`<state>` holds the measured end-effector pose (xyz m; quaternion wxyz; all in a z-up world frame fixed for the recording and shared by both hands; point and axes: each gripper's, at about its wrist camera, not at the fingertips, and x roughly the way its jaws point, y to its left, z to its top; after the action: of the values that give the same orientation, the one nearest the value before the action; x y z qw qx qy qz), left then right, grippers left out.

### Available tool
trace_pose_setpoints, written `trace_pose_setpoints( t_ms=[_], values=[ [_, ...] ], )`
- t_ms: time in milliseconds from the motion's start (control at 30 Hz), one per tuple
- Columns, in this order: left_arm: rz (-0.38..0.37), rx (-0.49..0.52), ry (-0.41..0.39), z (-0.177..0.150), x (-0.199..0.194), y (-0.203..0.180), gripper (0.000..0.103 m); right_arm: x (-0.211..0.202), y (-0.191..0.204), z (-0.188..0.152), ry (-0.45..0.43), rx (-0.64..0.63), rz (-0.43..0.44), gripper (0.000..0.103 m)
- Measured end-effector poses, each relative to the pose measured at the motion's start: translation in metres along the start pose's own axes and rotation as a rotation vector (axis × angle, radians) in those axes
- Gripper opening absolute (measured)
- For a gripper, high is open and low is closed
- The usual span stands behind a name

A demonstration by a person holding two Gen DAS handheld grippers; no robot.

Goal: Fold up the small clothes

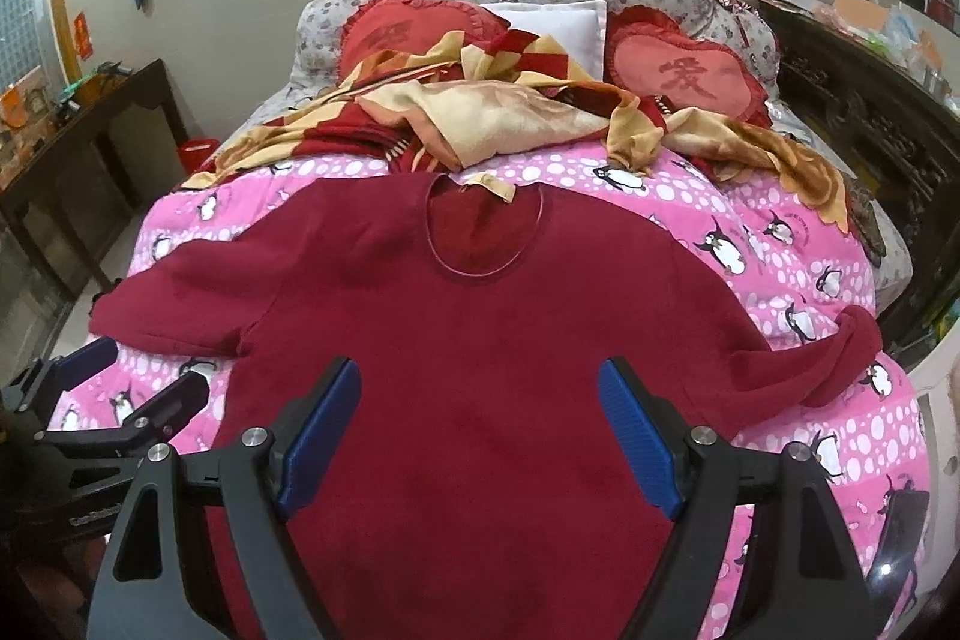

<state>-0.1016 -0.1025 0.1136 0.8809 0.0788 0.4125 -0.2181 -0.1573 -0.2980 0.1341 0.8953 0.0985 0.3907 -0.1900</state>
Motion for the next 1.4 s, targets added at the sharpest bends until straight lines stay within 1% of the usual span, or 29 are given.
trace_pose_setpoints(
  t_ms=[100,267,400,500,800,1133,1400],
  values=[
    [0.005,-0.022,-0.003,0.001,0.006,0.003,0.103,0.008,0.003,0.000,0.019,0.000,0.006,0.084],
    [0.050,-0.017,-0.017,0.002,0.015,0.005,0.103,0.018,0.006,0.001,0.016,0.009,0.003,0.085],
    [0.052,-0.015,-0.008,0.003,0.024,0.006,0.103,0.030,0.010,0.000,0.034,0.009,0.004,0.085],
    [0.053,-0.010,-0.006,0.004,0.030,0.005,0.103,0.037,0.012,0.000,0.039,0.005,-0.011,0.085],
    [0.045,-0.009,-0.002,0.008,0.044,0.005,0.103,0.055,0.006,-0.003,0.067,0.034,-0.026,0.085],
    [0.035,-0.016,0.009,0.011,0.055,0.006,0.103,0.069,0.011,-0.004,0.078,0.018,-0.033,0.085],
    [0.046,-0.019,0.001,0.013,0.062,0.008,0.103,0.078,0.011,-0.003,0.085,0.013,-0.046,0.085]
  ],
)
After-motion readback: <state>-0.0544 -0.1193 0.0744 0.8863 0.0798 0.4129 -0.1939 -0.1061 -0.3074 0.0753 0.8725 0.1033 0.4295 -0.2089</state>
